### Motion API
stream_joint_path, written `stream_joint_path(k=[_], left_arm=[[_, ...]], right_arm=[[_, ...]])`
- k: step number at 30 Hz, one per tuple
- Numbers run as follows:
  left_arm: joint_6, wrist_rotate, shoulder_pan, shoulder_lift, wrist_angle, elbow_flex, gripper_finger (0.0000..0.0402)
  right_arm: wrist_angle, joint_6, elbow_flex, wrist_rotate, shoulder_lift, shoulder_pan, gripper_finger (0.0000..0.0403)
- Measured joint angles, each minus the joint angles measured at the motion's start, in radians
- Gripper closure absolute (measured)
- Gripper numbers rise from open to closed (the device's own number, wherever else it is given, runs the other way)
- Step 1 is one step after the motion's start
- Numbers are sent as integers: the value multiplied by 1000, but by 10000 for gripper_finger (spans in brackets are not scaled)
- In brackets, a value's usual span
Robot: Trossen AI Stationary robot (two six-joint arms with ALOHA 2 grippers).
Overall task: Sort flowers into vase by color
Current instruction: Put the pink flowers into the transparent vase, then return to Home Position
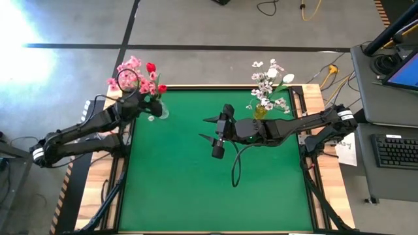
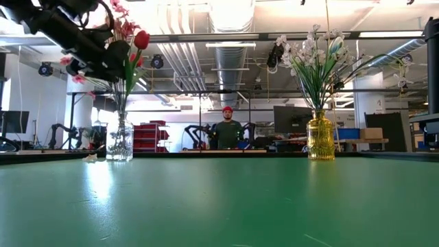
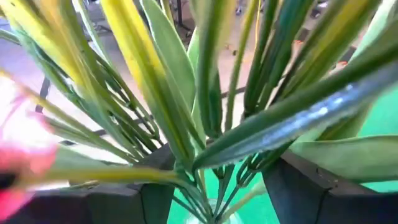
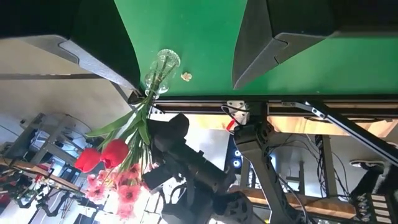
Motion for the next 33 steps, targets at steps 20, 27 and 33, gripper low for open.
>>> stream_joint_path(k=[20,27,33], left_arm=[[-80,53,-2,0,-446,204,102],[-121,92,-2,0,-577,270,102],[-136,109,-2,0,-619,296,102]], right_arm=[[2,1,0,0,0,0,154],[7,1,0,0,0,0,154],[7,0,0,0,0,0,154]])
